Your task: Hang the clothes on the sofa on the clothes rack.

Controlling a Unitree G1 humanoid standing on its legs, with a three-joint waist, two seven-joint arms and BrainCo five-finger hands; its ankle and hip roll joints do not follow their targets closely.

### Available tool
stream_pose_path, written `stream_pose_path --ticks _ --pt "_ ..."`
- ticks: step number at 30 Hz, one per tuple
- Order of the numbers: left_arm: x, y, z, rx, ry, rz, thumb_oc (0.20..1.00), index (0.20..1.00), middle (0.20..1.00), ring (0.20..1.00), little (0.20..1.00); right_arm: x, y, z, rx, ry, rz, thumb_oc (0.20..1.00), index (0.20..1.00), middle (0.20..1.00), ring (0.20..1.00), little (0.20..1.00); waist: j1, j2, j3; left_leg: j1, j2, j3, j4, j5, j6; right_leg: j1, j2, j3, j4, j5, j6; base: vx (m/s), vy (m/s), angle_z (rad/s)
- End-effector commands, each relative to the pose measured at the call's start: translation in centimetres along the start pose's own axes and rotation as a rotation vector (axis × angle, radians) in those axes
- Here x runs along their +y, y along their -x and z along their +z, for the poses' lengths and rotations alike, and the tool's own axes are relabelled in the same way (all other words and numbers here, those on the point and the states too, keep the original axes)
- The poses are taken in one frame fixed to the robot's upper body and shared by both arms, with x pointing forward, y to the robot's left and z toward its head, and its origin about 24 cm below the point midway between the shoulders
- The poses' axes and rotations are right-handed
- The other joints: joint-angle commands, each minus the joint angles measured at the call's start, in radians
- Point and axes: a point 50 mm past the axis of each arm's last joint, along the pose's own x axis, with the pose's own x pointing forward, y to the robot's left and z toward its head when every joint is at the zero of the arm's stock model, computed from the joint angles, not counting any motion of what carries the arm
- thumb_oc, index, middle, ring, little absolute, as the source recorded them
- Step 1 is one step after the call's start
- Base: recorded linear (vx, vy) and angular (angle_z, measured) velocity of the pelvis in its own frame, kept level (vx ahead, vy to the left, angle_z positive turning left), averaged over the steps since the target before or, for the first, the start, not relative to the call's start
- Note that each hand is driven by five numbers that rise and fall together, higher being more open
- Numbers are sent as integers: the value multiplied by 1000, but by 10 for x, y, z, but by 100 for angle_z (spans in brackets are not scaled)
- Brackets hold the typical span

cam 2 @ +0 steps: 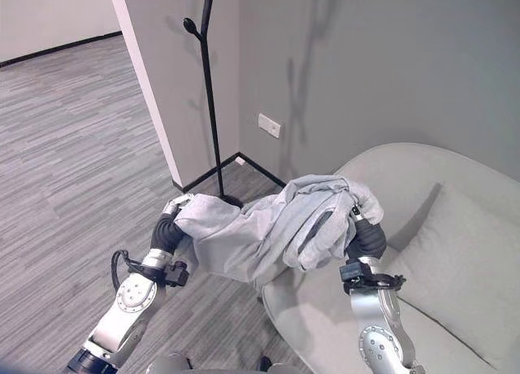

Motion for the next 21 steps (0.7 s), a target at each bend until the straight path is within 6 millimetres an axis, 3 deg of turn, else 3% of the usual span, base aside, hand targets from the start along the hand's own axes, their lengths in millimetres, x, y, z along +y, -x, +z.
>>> stream_pose_path --ticks 1,3,4,5,7,8,9,10,11,12,13,15,16,18,20,21 --pt "-4 0 23 -127 11 -24 200 200 200 200 200 14 -1 34 -166 46 98 200 200 200 200 200 -2 2 -47 48 23 -71 -140 144 -38 18 -39 60 -36 7 99 257 278 -14" --pt "-8 -7 26 -153 17 -14 200 200 200 200 200 14 -3 34 -181 41 86 200 200 200 200 200 13 26 -45 11 68 -201 -286 230 -80 50 -48 92 -18 -35 111 443 440 -28" --pt "-10 -11 27 -169 12 -4 200 200 200 200 200 16 -7 33 -193 57 80 200 200 200 200 200 32 36 -48 -32 71 -327 -313 232 -106 75 -62 136 -10 -56 123 651 658 -45" --pt "-10 -14 31 -199 -2 4 200 200 200 200 200 17 -9 33 -195 67 83 200 200 200 200 200 32 50 -56 -25 63 -392 -306 226 -125 95 -77 173 6 -67 137 575 662 -77" --pt "-11 -15 25 -184 -38 -1 200 200 200 200 200 15 -8 29 -162 100 84 200 200 200 200 200 24 65 -76 -30 27 -368 -245 186 -114 108 -139 190 11 -39 172 511 766 -106" --pt "-10 -14 21 -168 -49 2 200 200 200 200 200 15 -6 26 -149 118 83 200 200 200 200 200 21 51 -85 -37 -6 -355 -223 174 -101 98 -173 202 27 23 186 586 988 -45" --pt "-3 -15 23 -174 -119 -2 200 200 200 200 200 17 -3 22 -138 155 85 200 200 200 200 200 8 32 -83 -13 -72 -313 -217 132 -46 50 -226 225 137 172 186 352 624 4" --pt "-3 -15 23 -173 -121 -2 200 200 200 200 200 17 -3 22 -138 154 84 200 200 200 200 200 11 28 -84 -12 -75 -308 -216 131 -44 46 -231 231 140 171 189 362 794 15" --pt "8 -14 30 -209 -193 30 200 200 200 200 200 19 -5 25 -165 181 81 200 200 200 200 200 10 35 -75 24 -112 -264 -217 99 8 -3 -278 201 261 257 169 203 564 18" --pt "14 -12 34 -226 -223 51 200 200 200 200 200 21 -6 27 -190 198 81 200 200 200 200 200 14 39 -69 53 -133 -237 -223 85 29 -22 -322 152 311 310 163 337 919 -4" --pt "25 -10 38 -242 -267 100 200 200 200 200 200 25 -8 36 -253 230 74 200 200 200 200 200 7 54 -59 103 -160 -203 -243 66 55 -56 -332 68 404 288 142 288 702 -69" --pt "37 -8 45 -276 -351 153 200 200 200 200 200 28 -7 52 -342 298 78 200 200 200 200 200 -11 64 -50 144 -183 -177 -256 48 71 -109 -245 53 462 203 125 312 621 -85" --pt "54 -9 60 -360 -498 228 200 200 200 200 200 32 -9 80 -508 399 65 200 200 200 200 200 -28 75 -44 204 -211 -127 -268 23 80 -152 -157 -12 461 103 124 330 528 -74" --pt "66 -18 82 -471 -574 311 200 200 200 200 200 38 -10 102 -661 509 31 200 200 200 200 200 -45 82 -48 254 -237 -123 -299 13 72 -191 -71 -26 352 66 127 315 275 -47" --pt "67 -26 98 -558 -600 354 200 200 200 200 200 44 -11 114 -762 569 8 200 200 200 200 200 -50 80 -56 272 -246 -120 -310 -1 67 -176 -52 -23 185 82 121 236 20 -10" --pt "64 -31 106 -609 -613 360 200 200 200 200 200 48 -11 121 -827 611 -9 200 200 200 200 200 -56 80 -68 284 -253 -115 -312 -18 65 -171 -66 -28 100 95 128 311 -60 -19"
